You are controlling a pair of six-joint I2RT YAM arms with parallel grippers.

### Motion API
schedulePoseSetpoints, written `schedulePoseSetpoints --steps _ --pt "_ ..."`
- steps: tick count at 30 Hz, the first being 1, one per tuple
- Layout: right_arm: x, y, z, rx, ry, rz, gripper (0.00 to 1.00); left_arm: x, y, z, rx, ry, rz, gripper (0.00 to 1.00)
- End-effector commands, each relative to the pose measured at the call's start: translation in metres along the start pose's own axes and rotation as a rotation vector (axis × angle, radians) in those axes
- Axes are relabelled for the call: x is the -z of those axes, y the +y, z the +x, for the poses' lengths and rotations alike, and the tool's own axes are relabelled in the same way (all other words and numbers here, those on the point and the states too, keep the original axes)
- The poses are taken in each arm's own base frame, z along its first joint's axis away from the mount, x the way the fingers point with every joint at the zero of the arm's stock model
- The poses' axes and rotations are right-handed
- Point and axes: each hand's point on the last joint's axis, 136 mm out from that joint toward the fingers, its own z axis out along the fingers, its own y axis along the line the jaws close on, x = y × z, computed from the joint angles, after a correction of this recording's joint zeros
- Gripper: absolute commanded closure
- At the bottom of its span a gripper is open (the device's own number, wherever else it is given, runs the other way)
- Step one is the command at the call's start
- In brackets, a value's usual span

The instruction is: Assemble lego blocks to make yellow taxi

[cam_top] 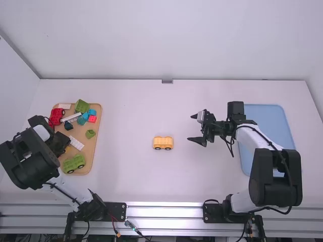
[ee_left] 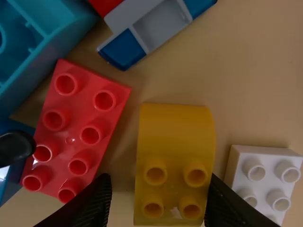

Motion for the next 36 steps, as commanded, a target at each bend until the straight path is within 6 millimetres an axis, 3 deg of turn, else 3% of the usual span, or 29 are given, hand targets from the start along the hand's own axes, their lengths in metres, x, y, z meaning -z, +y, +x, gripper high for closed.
schedulePoseSetpoints --steps 1,2,12,18,22,31,36 --pt "0.005 -0.006 -0.012 0.03 -0.014 0.014 0.01 -0.003 0.003 0.003 -0.011 0.008 -0.012 0.52" --pt "0.005 -0.006 -0.012 0.029 -0.013 0.014 0.01 -0.003 0.002 0.001 -0.033 0.001 -0.009 0.57" --pt "0.005 -0.006 -0.012 0.03 -0.013 0.014 0.01 -0.015 0.004 0.006 -0.054 -0.035 0.005 0.59" --pt "0.005 -0.006 -0.012 0.031 -0.014 0.015 0.01 -0.015 0.003 0.005 -0.054 -0.04 0.008 0.79" --pt "0.005 -0.006 -0.012 0.033 -0.014 0.016 0.01 -0.006 0.0 -0.003 -0.048 -0.031 0.005 0.98" --pt "0.005 -0.005 -0.017 0.033 -0.042 0.007 0.01 0.032 -0.034 -0.027 -0.05 -0.012 0.147 0.98" --pt "0.005 -0.004 -0.017 0.032 -0.042 0.006 0.01 0.052 -0.057 -0.024 -0.116 -0.045 0.216 0.98"
